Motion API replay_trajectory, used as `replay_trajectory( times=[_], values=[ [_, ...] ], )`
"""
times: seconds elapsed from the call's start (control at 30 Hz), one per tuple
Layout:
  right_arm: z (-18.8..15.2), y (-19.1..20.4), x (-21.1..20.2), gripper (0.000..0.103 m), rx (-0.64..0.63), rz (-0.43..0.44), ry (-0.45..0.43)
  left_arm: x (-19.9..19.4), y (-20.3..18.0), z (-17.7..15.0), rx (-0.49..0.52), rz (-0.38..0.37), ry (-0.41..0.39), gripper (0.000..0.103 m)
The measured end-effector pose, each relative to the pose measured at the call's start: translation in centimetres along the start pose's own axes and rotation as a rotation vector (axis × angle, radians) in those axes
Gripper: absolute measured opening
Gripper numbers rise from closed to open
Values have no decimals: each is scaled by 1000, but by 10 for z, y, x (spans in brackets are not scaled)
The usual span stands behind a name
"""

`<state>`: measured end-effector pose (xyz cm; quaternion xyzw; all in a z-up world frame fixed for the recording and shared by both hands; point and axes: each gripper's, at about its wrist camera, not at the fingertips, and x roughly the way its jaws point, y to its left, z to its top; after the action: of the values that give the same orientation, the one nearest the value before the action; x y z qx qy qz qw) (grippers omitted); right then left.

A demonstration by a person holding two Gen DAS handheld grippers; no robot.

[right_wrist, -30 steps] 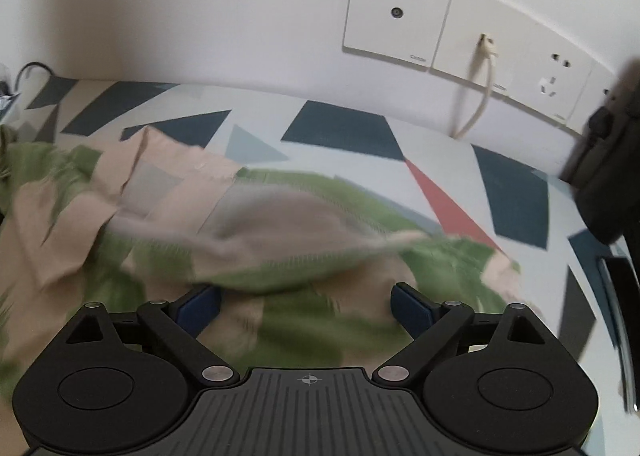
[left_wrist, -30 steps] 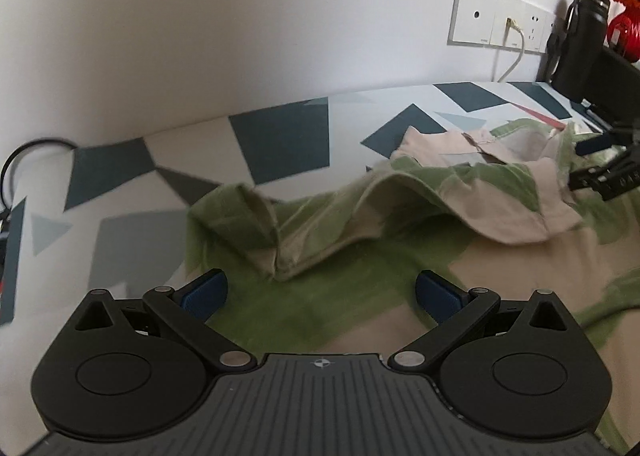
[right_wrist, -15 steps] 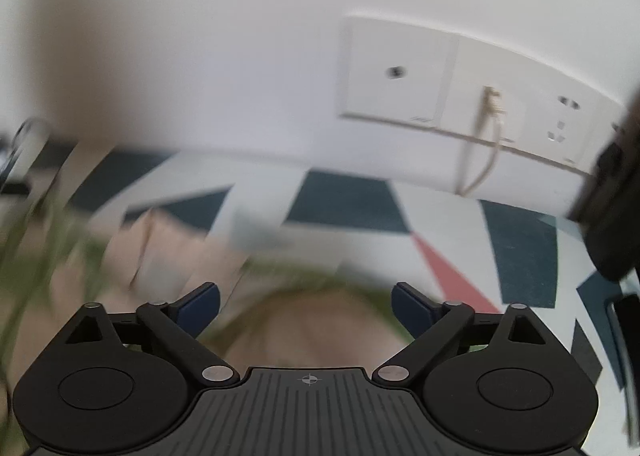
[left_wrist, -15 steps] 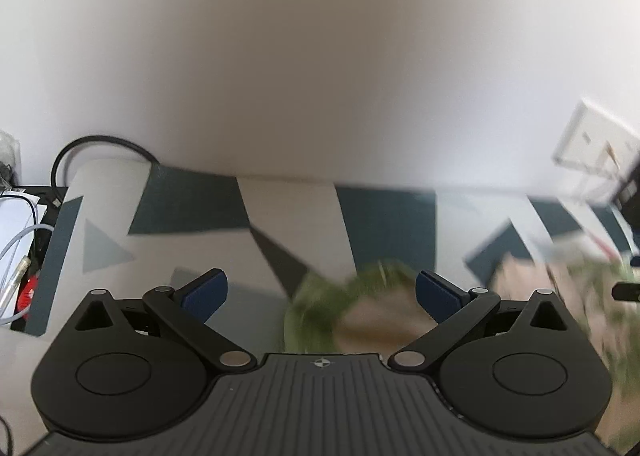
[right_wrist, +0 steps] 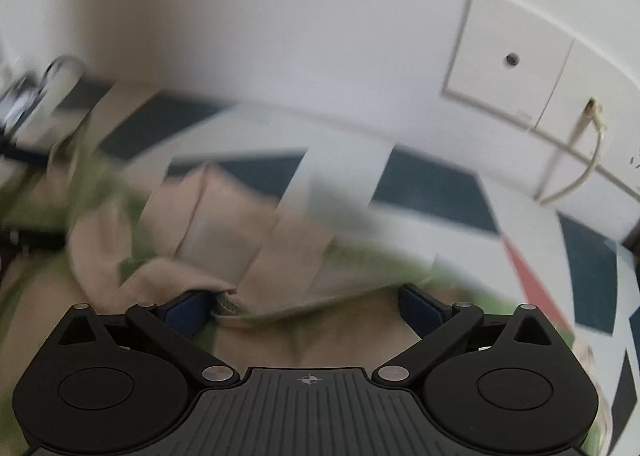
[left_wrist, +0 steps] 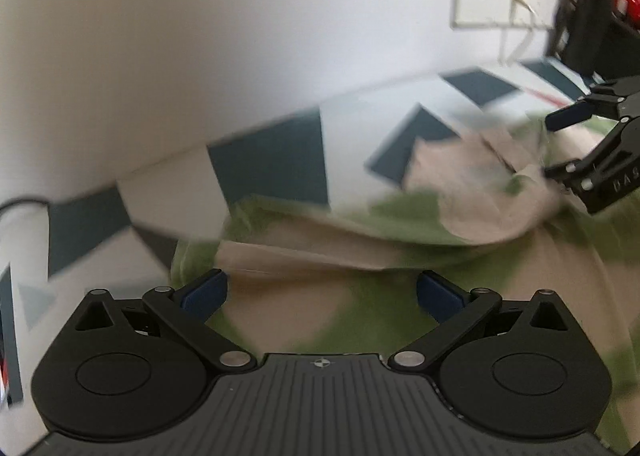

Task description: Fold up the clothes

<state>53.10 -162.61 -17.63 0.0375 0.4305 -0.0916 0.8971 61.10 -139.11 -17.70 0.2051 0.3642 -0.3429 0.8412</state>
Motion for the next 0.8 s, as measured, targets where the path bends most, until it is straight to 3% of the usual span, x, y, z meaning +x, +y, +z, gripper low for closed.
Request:
replay_trajectory(
  times=[0.1,0.2,0.3,0.4,0.5,0.67,0.8],
  values=[
    [15,-26,-2,95,193,-117,-107,4,27,16,-152,92,-54,103],
    [17,-43,-8,95,263,-56,-86,-3,54,18,-269,120,-70,102],
    [6,-34,-22,96,145,-28,-92,-14,65,6,-273,146,-58,102],
    [-7,-19,-31,99,30,41,-91,-25,73,-13,-305,125,-22,102],
    [-20,-3,-33,99,-88,34,-67,-36,67,-30,-290,96,4,102],
    [-28,-1,-17,99,-103,2,2,-32,36,-27,-155,13,5,102],
    [-16,0,0,99,-97,-19,-12,-17,17,-16,-96,-5,-7,102]
  ],
)
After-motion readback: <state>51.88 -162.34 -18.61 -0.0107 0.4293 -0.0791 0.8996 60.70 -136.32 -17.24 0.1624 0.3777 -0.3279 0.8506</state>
